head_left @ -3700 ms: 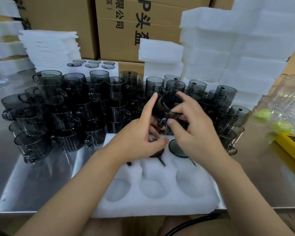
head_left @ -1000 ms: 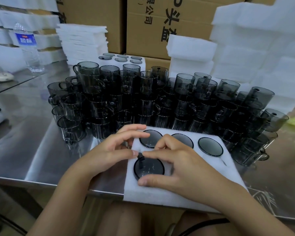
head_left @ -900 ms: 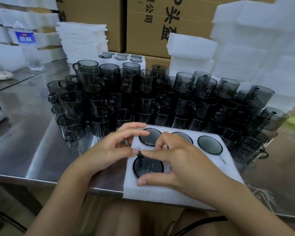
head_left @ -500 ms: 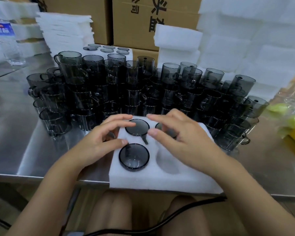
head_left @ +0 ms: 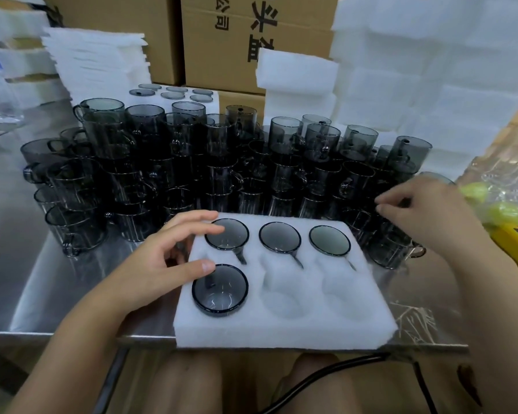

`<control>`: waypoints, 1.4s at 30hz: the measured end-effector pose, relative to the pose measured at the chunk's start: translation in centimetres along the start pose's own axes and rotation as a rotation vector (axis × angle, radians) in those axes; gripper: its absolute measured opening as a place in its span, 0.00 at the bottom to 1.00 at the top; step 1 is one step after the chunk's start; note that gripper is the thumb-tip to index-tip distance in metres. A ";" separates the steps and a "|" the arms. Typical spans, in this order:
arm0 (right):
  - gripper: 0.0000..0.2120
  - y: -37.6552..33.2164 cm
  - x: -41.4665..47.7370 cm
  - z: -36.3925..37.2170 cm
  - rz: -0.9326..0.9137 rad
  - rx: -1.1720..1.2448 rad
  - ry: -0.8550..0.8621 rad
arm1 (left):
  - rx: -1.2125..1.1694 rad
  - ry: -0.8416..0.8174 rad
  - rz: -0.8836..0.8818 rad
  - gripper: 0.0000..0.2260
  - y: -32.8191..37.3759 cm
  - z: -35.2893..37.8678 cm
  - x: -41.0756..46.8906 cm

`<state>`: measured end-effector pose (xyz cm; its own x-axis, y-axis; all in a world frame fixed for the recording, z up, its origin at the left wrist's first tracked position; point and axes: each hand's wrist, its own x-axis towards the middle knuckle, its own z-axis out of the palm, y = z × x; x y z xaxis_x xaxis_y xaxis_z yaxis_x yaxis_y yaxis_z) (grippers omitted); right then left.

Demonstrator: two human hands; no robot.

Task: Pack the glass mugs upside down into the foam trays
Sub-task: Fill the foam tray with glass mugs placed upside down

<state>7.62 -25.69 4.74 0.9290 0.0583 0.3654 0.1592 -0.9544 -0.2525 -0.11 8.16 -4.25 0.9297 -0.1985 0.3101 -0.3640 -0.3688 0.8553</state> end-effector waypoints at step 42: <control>0.03 -7.6 -5.0 1.6 -0.443 0.388 0.182 | 0.039 0.005 0.011 0.18 0.3 0.0 -0.2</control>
<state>2.28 -18.27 3.37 0.6803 0.3412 0.6487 0.6587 -0.6728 -0.3368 -0.36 8.07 -4.09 0.9260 -0.1981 0.3214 -0.3758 -0.4022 0.8349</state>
